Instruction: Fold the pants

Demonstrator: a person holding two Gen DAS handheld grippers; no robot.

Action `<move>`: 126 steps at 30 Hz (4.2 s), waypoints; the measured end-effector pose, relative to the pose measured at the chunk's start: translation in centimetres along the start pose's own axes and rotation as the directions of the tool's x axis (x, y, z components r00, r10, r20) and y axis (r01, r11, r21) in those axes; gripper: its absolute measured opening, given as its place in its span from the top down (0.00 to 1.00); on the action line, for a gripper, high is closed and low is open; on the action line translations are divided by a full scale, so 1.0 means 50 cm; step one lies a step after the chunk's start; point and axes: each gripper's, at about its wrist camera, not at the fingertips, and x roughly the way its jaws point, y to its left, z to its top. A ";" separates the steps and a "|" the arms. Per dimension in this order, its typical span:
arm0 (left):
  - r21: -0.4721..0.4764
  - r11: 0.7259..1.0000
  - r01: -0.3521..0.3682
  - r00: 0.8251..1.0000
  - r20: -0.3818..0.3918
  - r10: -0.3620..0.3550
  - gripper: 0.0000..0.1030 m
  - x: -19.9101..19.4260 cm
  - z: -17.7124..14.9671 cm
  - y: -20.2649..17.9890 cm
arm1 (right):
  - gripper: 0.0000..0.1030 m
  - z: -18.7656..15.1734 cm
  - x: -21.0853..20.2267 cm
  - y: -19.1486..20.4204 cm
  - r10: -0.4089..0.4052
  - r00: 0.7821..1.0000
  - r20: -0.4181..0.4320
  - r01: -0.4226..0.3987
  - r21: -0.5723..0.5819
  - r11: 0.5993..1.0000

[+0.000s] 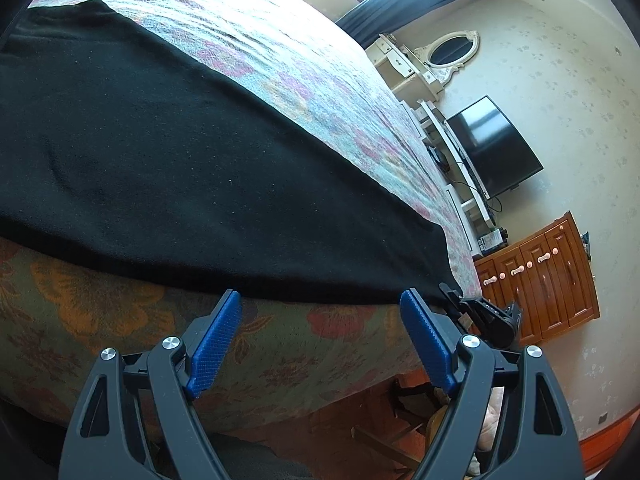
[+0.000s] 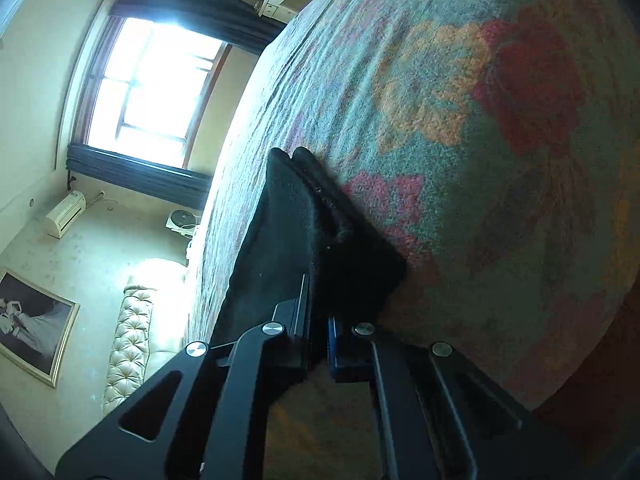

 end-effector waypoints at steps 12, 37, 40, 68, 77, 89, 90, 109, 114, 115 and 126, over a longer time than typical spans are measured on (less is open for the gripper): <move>0.215 0.958 -0.191 0.974 0.162 0.158 0.22 -0.096 0.061 0.014 | 0.29 0.141 -0.061 0.044 -0.043 0.999 0.016 0.045 -0.162 0.986; -0.096 0.951 -0.292 0.921 0.241 0.307 0.18 -0.217 0.140 0.262 | 0.74 0.151 0.106 0.058 0.048 0.871 -0.489 -0.139 -0.153 0.978; -0.104 0.955 -0.279 0.924 0.240 0.296 0.18 -0.229 0.133 0.289 | 0.73 0.149 0.108 0.058 0.058 0.869 -0.491 -0.148 -0.145 0.978; -0.007 0.914 -0.405 0.872 0.299 0.388 0.13 -0.324 0.096 0.260 | 0.80 -0.056 0.074 0.628 0.087 0.879 -0.468 -0.321 -0.447 0.835; 0.004 0.924 -0.383 0.867 0.347 0.357 0.13 -0.355 0.092 0.228 | 0.80 -0.226 0.184 0.715 -0.004 0.844 -0.536 -0.315 -0.503 0.805; -0.027 0.929 -0.369 0.864 0.358 0.354 0.13 -0.376 0.088 0.231 | 0.80 -0.430 0.370 0.672 -0.194 0.804 -0.562 -0.212 -0.576 0.789; -0.033 0.930 -0.365 0.864 0.360 0.352 0.13 -0.377 0.089 0.232 | 0.80 -0.442 0.381 0.667 -0.205 0.803 -0.560 -0.203 -0.580 0.789; -0.049 0.933 -0.356 0.867 0.355 0.349 0.13 -0.372 0.097 0.244 | 0.59 -0.572 0.482 0.655 -0.273 0.769 -0.578 -0.177 -0.602 0.778; -0.056 0.933 -0.355 0.864 0.361 0.350 0.13 -0.374 0.097 0.252 | 0.51 -0.609 0.490 0.647 -0.235 0.735 -0.636 -0.226 -0.556 0.800; -0.063 0.934 -0.352 0.865 0.360 0.350 0.13 -0.376 0.097 0.256 | 0.44 -0.615 0.492 0.645 -0.229 0.734 -0.640 -0.229 -0.550 0.803; -0.125 0.961 -0.247 0.882 0.382 0.277 0.13 -0.454 0.113 0.332 | 0.35 -0.634 0.400 0.657 -0.041 0.741 -0.671 -0.381 -0.469 0.797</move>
